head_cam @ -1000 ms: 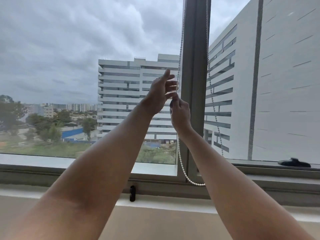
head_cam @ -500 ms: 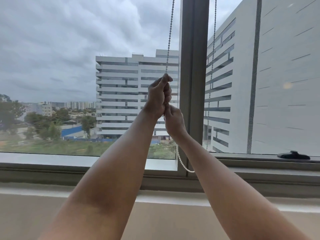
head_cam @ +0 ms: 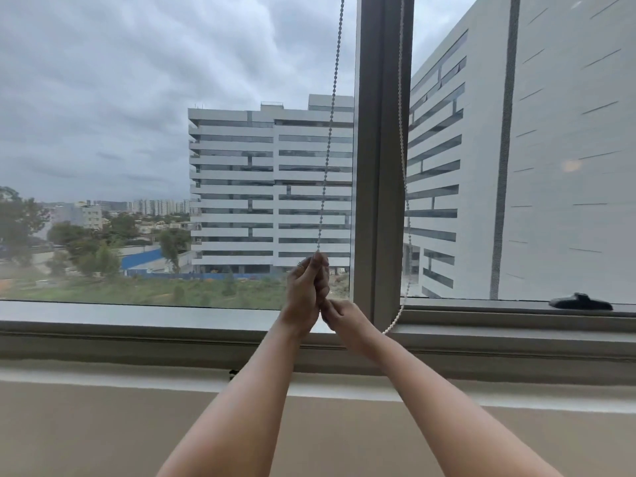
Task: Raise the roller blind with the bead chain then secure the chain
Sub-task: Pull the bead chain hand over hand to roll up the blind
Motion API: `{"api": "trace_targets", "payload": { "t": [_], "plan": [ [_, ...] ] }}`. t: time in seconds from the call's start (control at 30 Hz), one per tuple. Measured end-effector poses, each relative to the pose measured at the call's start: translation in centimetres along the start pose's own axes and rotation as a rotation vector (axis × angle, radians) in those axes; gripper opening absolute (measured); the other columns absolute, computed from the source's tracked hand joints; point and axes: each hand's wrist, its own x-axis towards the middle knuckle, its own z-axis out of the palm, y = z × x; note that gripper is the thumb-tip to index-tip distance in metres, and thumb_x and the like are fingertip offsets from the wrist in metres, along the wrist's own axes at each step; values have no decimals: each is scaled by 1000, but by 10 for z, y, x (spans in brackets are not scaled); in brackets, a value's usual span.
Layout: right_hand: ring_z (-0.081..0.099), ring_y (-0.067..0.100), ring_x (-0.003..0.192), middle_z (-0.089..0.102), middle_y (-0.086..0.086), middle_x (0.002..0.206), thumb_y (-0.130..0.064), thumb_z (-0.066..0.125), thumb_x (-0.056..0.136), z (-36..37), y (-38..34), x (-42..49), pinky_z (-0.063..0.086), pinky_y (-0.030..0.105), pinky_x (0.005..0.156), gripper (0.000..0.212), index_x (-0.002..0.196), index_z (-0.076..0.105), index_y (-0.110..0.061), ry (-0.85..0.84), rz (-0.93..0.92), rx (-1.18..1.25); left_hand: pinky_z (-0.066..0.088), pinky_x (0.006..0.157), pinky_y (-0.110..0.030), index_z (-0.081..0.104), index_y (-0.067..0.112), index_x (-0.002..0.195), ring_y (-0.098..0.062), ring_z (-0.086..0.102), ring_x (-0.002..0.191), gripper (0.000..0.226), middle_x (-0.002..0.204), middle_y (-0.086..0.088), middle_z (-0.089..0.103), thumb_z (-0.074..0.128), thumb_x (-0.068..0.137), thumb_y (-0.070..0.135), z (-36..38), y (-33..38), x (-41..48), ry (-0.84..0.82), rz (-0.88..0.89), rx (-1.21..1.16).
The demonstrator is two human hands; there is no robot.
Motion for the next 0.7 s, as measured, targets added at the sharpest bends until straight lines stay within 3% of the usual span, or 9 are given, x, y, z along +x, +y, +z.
{"api": "trace_targets", "payload": {
  "t": [0.2,0.3,0.4,0.5,0.6,0.7],
  "plan": [
    [43,0,38,49,4,58,-29,29,100,-5,10,-13,33,16,43,45,61,45,-15,-317,163,6,20,31,-13,49,13,70,-1,23,32,30,38,13,30,36,97,19,-16,-22,-24,46,-75,-15],
    [52,6,58,60,0,74,-34,33,99,-21,-1,-6,38,19,53,34,76,55,-20,-474,291,-32,26,30,-13,50,12,71,-2,25,31,30,37,12,31,37,97,19,-16,-19,-26,49,-96,-35],
    [54,4,75,60,2,92,-11,47,92,-42,-24,9,43,21,68,12,92,58,-16,-526,317,-82,31,34,-13,51,11,69,-2,26,33,32,39,11,32,37,97,18,-14,-20,-26,53,-101,-73],
    [53,12,98,62,6,108,-6,45,89,-63,-54,25,39,34,91,28,114,57,-10,-329,188,-68,24,33,-12,53,12,71,0,26,34,31,40,13,33,37,97,17,-13,-23,-26,44,-100,-93],
    [57,14,94,63,1,100,-14,40,94,-77,-90,40,36,38,95,23,110,55,-10,-32,63,331,22,33,-12,51,13,72,-1,24,34,29,40,13,30,38,97,18,-13,-23,-26,14,-107,-89],
    [59,18,89,64,3,93,-24,38,97,-87,-125,53,41,34,88,20,104,52,-11,133,-64,607,22,34,-12,50,13,70,-1,24,35,31,40,13,29,37,97,18,-10,-22,-29,1,-116,-91]
  ]
}}
